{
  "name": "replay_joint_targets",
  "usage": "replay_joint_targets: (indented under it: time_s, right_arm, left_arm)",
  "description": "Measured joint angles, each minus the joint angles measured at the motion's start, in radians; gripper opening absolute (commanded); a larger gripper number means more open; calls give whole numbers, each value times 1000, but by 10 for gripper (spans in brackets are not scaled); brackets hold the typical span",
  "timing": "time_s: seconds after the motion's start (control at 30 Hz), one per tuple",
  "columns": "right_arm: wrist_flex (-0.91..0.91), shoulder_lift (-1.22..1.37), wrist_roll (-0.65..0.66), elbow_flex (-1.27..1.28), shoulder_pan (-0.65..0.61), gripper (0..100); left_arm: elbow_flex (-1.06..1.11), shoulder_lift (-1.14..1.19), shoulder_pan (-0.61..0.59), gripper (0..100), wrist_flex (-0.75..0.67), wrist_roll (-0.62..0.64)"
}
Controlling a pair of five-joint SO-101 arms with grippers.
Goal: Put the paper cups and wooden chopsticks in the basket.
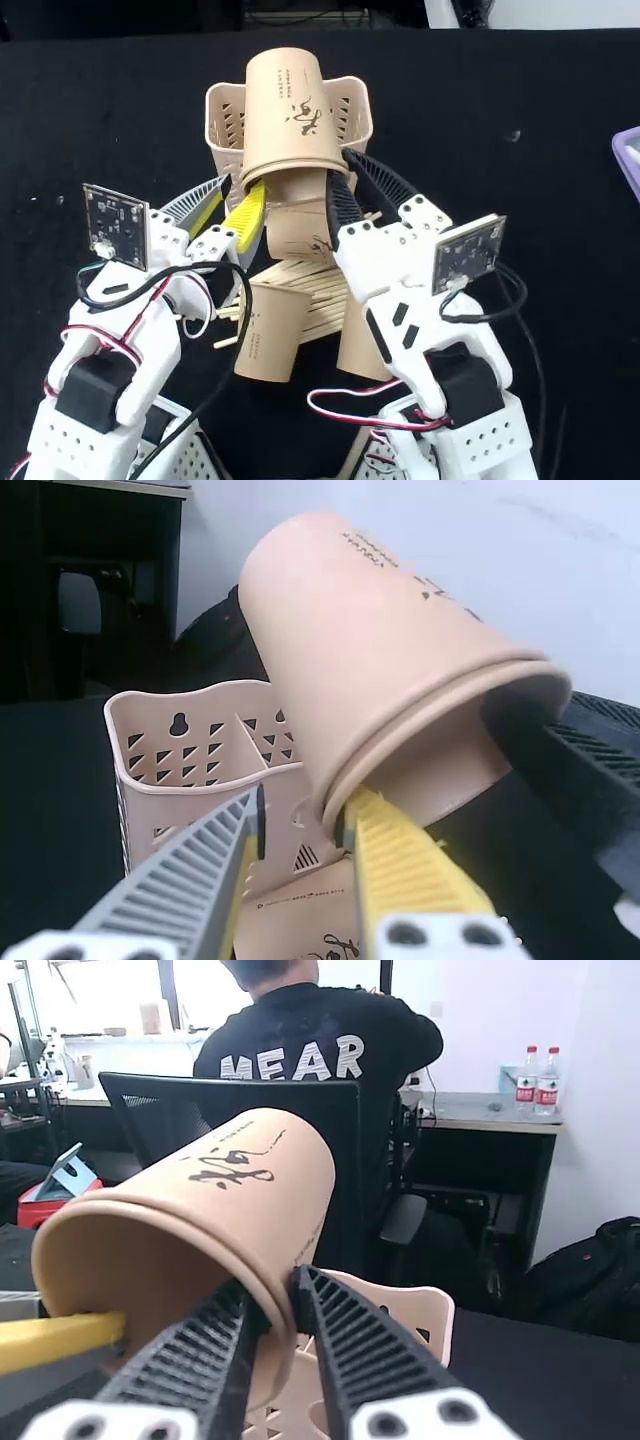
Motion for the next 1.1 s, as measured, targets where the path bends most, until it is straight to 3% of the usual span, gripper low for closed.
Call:
replay_joint_targets:
  time_s: [0.6, 0.8, 0.97, 1.1]
  right_arm:
    - [-71, 0, 49, -130, 109, 11]
    - [104, 95, 54, -350, 109, 11]
    - [298, 270, 55, -542, 109, 11]
    - [463, 430, 57, -717, 160, 11]
  left_arm:
    - [-362, -5, -6, 145, 351, -8]
    - [-419, -6, -8, 145, 473, -190]
    - [-423, -6, -11, 145, 551, -236]
    - [-423, -6, -166, 145, 551, -239]
